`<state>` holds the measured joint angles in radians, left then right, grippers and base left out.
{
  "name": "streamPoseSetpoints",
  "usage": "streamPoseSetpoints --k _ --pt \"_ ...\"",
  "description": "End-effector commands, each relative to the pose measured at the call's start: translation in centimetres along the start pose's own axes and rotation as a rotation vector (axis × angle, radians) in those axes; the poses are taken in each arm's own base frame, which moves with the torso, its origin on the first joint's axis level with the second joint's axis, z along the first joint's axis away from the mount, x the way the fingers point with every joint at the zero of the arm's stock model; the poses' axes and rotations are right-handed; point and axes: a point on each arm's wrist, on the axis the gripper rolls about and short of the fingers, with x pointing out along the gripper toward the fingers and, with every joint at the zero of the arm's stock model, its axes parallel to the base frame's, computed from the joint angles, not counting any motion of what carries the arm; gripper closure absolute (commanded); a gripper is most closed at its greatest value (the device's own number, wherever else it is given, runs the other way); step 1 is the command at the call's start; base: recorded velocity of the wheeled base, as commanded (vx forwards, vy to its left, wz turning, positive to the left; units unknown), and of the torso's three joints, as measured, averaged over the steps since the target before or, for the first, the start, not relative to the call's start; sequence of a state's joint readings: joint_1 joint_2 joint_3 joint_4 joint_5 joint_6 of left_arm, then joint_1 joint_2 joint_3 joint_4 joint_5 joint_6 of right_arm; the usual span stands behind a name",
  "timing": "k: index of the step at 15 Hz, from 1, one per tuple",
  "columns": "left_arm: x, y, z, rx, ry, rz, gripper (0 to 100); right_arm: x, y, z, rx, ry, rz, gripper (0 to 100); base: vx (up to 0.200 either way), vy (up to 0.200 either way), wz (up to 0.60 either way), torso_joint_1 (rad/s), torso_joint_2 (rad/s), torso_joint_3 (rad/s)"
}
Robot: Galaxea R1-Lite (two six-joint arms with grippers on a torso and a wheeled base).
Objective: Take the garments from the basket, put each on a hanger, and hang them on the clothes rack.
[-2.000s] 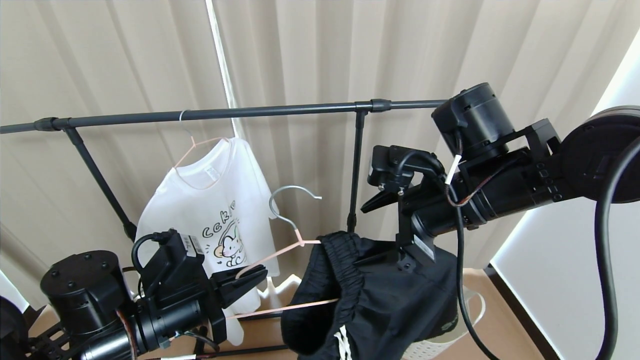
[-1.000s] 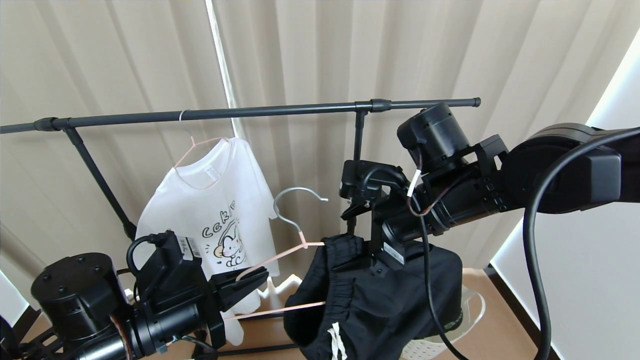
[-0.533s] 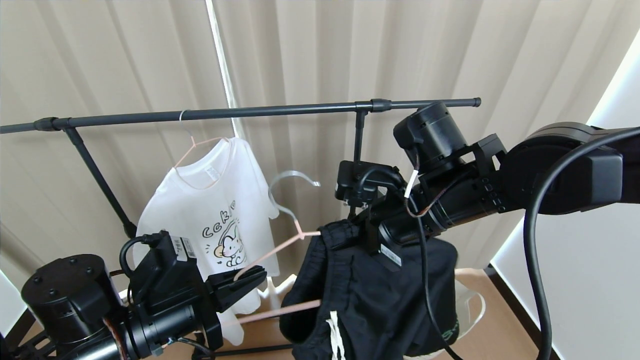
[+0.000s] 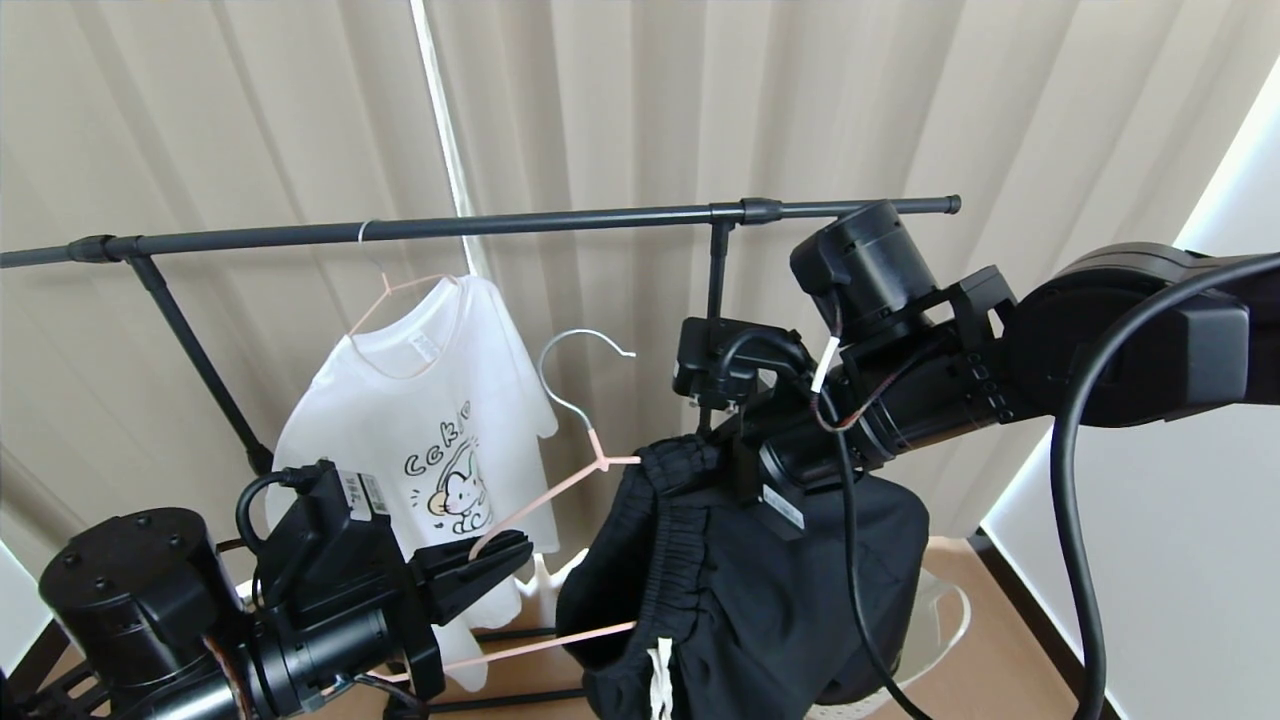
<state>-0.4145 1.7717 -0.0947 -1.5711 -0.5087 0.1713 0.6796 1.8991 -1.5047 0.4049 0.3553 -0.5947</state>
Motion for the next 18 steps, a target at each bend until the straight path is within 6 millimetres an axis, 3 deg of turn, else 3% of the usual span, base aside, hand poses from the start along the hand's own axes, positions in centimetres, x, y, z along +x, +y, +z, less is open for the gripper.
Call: streamPoseSetpoints --k 1,9,10,18 --pt "0.0 0.1 -0.1 0.003 0.004 0.004 100 -0.3 0.0 0.1 -0.003 -0.006 -0.004 100 0.0 0.0 0.0 0.0 0.0 0.0" --pt "0.0 0.2 0.0 0.003 0.001 0.007 100 -0.6 0.1 0.2 -0.005 -0.01 -0.008 100 0.0 0.0 0.0 0.0 0.0 0.0" --pt "0.0 0.2 0.0 0.003 0.001 0.007 0 -0.6 0.1 0.2 -0.005 -0.009 -0.009 100 0.0 0.0 0.0 0.0 0.0 0.0" --pt "-0.1 1.4 0.1 -0.002 -0.011 0.057 0 -1.5 0.4 0.1 -0.005 -0.014 -0.018 100 0.0 0.0 0.0 0.0 0.0 0.0"
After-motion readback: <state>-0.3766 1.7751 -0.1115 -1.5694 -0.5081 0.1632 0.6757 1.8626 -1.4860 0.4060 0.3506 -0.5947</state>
